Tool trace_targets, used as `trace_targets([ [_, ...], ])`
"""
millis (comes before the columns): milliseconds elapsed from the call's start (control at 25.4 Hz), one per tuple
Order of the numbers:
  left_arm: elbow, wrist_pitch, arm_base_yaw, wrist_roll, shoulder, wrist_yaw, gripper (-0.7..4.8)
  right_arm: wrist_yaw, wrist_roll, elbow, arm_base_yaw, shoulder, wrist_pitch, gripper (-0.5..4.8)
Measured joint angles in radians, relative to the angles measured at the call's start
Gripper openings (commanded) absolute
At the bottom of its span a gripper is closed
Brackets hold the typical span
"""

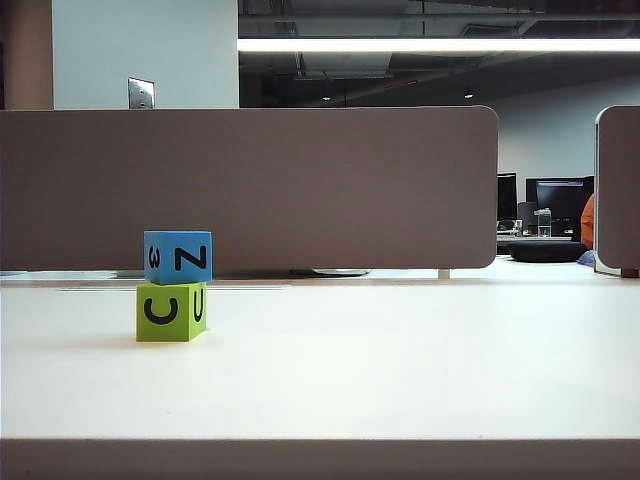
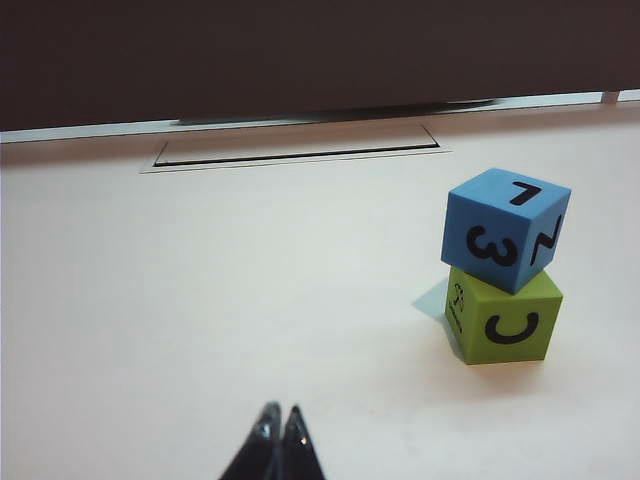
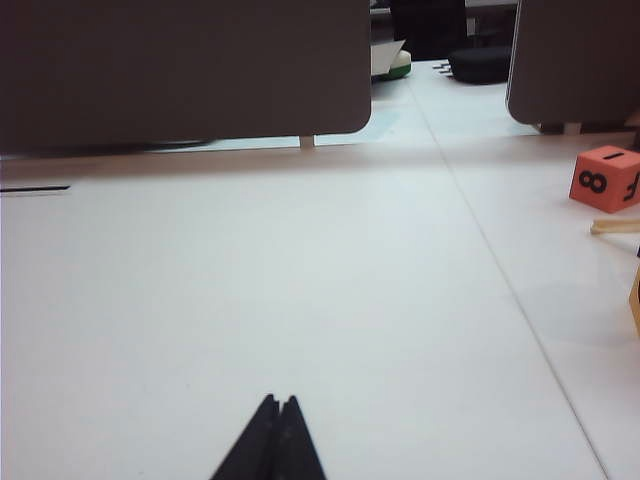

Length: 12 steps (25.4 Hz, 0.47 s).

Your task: Stack the letter block on the right onto the letter block on the left.

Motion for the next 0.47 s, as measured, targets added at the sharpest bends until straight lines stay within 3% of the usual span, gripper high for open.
trace_targets([
  [472, 0.0, 0.0, 0.0, 0.0, 0.0, 0.0, -0.05, 0.0, 0.0, 0.0, 0.0, 0.0, -0.006, 0.13],
])
